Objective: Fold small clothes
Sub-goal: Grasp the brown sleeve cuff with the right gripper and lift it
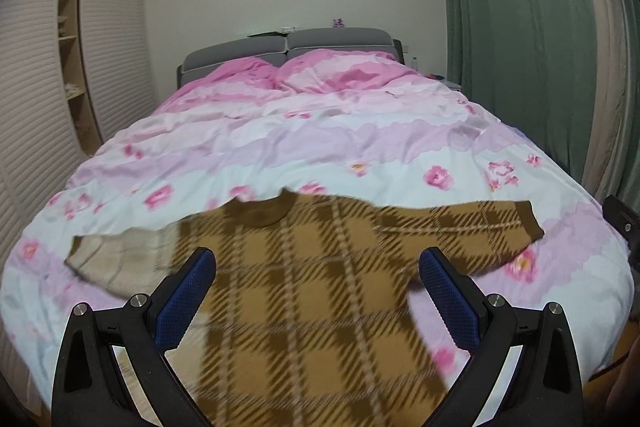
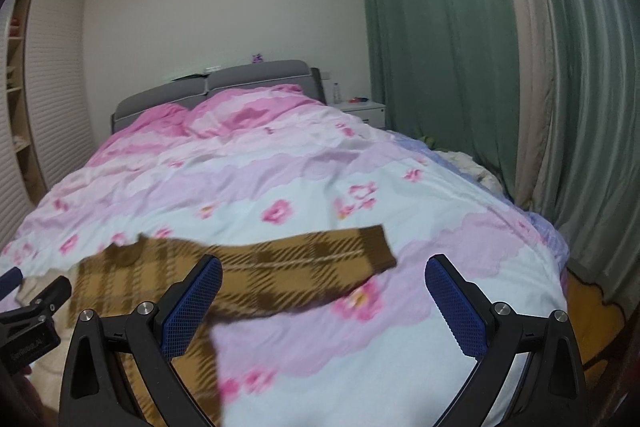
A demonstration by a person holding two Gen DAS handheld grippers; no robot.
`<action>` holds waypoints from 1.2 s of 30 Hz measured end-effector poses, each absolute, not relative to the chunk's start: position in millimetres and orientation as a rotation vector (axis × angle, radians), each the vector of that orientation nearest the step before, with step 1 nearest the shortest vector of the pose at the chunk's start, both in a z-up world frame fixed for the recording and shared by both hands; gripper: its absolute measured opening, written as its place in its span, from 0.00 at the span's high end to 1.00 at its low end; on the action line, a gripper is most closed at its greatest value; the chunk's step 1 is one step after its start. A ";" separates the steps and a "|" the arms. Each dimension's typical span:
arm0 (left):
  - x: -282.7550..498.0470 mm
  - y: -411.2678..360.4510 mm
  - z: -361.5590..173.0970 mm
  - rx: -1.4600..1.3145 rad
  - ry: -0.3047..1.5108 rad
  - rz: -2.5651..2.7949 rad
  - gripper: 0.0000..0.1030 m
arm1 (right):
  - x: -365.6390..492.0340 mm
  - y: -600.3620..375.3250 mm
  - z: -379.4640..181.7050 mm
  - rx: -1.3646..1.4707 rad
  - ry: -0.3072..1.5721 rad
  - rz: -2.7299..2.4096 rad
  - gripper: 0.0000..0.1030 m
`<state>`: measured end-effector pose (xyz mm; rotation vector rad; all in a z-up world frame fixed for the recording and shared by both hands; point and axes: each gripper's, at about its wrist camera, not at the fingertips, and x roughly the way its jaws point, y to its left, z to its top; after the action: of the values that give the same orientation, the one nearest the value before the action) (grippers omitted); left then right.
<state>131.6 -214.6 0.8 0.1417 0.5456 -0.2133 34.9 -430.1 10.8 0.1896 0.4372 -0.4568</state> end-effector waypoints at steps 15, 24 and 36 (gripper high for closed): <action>223.2 -331.3 -60.3 0.182 0.587 -0.237 0.00 | 136.0 -575.6 -97.8 0.437 0.624 -0.427 0.33; 237.5 -346.6 -86.0 0.199 0.621 -0.229 0.00 | 159.8 -611.9 -154.1 0.658 0.686 -0.375 0.52; 237.9 -339.9 -77.5 0.201 0.596 -0.206 0.00 | 154.9 -626.1 -157.8 0.809 0.617 -0.326 0.88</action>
<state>237.9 -339.9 -77.5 0.2007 0.5964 -0.2065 154.9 -626.1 -157.8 0.8089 0.6169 -0.3258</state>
